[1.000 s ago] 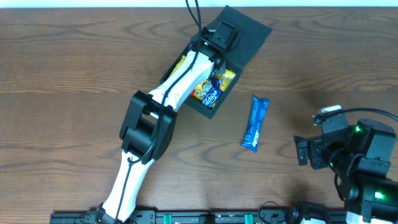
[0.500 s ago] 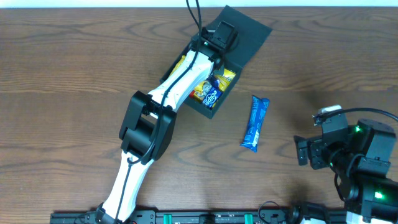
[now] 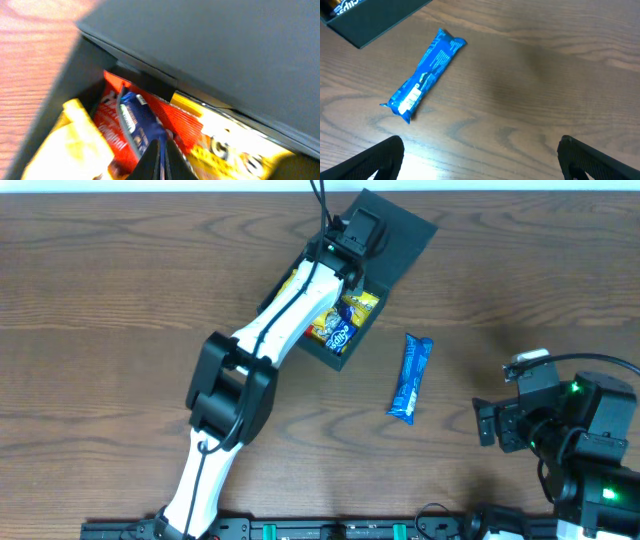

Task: Pack container
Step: 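Retract left gripper to the front left of the table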

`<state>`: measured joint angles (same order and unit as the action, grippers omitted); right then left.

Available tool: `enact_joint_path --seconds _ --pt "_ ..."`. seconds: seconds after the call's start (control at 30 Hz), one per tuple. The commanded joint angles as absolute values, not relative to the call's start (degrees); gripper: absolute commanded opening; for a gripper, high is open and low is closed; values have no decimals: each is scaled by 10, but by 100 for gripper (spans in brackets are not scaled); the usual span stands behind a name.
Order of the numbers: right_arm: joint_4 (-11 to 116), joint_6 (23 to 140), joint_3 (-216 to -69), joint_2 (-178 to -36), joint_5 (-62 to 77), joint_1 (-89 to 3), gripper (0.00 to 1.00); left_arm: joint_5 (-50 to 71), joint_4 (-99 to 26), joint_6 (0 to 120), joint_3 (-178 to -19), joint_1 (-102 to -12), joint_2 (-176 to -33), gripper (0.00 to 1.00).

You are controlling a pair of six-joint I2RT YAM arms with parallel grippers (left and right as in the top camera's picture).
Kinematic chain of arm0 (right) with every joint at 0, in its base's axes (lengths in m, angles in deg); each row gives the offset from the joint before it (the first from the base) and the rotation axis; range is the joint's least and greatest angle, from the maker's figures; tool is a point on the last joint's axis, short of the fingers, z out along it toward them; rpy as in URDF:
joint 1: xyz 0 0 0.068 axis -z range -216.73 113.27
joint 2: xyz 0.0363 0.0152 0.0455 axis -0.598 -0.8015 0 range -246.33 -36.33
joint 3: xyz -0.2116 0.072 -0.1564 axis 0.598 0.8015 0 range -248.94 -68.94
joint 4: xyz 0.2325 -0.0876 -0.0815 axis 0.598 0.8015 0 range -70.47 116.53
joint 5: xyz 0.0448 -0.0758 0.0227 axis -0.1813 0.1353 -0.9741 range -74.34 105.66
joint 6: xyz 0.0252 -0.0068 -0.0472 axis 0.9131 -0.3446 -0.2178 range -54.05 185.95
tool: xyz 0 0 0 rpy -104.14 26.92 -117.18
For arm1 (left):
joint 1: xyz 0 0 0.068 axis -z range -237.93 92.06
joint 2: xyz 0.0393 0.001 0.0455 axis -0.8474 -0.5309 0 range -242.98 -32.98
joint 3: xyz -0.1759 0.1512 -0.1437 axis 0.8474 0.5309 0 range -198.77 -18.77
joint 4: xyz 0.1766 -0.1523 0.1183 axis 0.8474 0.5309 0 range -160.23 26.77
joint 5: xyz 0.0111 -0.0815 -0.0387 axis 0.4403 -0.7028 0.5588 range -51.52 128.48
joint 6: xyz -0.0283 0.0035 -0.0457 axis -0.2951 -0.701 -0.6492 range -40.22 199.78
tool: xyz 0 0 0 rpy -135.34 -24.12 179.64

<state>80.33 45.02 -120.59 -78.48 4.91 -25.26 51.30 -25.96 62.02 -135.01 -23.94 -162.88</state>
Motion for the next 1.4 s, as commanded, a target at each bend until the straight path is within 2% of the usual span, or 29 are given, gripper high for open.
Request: enact_joint_path --seconds 0.0,0.1,0.17,0.27,0.33,0.37,0.4,0.43,0.5,0.53,0.67,0.87,1.13,1.37 --pt "804 458 -1206 -784 43 -248 99 522 -239 638 -1348 -235 -1551 6" --pt "804 458 -1206 -784 43 -248 99 520 -192 683 -1348 -225 -1498 7" --pt "804 458 -1206 -784 43 -248 99 521 -148 702 -1346 -216 -1473 13" --pt "804 458 -1206 -784 43 -248 99 527 -76 711 -1328 -195 -1425 10" --pt "804 458 -1206 -784 43 -248 99 535 -59 711 -1290 -182 -1386 20" --pt "804 458 -1206 -784 43 -248 99 544 -57 711 -1253 -172 -1354 29" --pt "804 458 -1206 -784 43 -248 99 546 -58 713 -1212 -165 -1319 42" --pt "804 458 -1206 -784 43 -248 99 545 -59 715 -1169 -159 -1281 60" --pt "804 458 -1206 -784 43 -248 99 539 -60 714 -1092 -154 -1211 89" --pt "804 458 -1206 -784 43 -248 99 537 -63 709 -1054 -154 -1174 95" --pt "804 458 -1206 -784 43 -248 99 535 -69 699 -986 -182 -1086 95" --pt "804 458 -1206 -784 43 -248 99 476 -37 713 -966 -206 -1000 95" --pt "804 458 -1206 -784 43 -248 99 474 -47 733 -847 -228 -868 95" --pt "804 465 -1206 -784 16 -248 99 477 -82 734 -808 -227 -843 95"
